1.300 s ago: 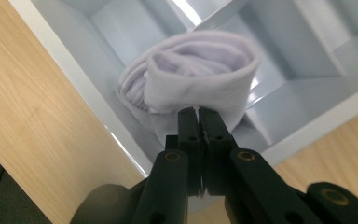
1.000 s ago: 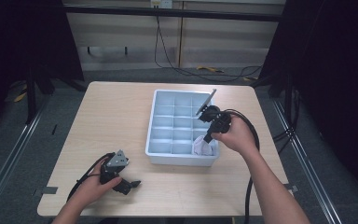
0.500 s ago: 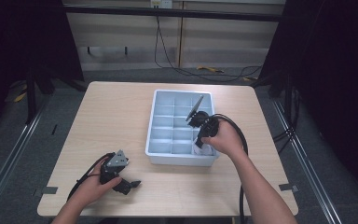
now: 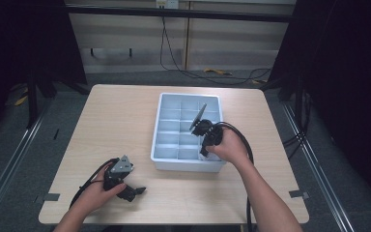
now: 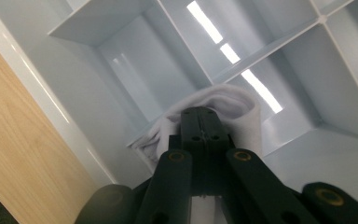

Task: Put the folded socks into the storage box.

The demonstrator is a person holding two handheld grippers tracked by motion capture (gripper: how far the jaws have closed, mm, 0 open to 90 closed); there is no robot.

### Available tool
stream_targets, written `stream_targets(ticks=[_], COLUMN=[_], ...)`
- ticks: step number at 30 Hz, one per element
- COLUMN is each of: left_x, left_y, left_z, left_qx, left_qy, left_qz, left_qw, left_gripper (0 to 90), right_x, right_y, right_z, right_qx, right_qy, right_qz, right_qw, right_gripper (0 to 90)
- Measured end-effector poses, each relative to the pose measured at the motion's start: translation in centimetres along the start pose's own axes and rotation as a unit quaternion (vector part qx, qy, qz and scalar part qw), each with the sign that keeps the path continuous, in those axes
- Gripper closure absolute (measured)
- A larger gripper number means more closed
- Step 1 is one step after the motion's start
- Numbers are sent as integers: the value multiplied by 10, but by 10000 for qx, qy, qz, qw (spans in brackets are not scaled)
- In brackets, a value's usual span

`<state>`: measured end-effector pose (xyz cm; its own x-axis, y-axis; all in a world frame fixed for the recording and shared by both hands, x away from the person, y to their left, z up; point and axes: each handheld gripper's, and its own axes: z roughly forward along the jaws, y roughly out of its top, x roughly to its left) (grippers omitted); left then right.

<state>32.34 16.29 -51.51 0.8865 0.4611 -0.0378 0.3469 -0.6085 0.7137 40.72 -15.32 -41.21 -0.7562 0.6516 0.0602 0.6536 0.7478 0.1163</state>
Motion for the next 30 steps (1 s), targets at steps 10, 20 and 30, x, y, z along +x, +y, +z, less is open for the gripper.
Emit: stream_targets(ticks=[10,20,30], left_x=[0,0,0], left_y=[0,0,0], left_z=[0,0,0], left_qx=[4,7,5], left_qy=[-5,-13,-6], left_qz=[-18,-2,-13], left_qw=[10000,10000,10000], left_gripper=[0,0,0], right_x=[0,1,-1], right_y=[-3,-5,-7], right_z=[18,24,23], right_qx=[132,116,29], right_qy=[89,72,125], right_qz=[-63,-71,3], right_qw=[9999,9999,9999], right_gripper=[900,900,900])
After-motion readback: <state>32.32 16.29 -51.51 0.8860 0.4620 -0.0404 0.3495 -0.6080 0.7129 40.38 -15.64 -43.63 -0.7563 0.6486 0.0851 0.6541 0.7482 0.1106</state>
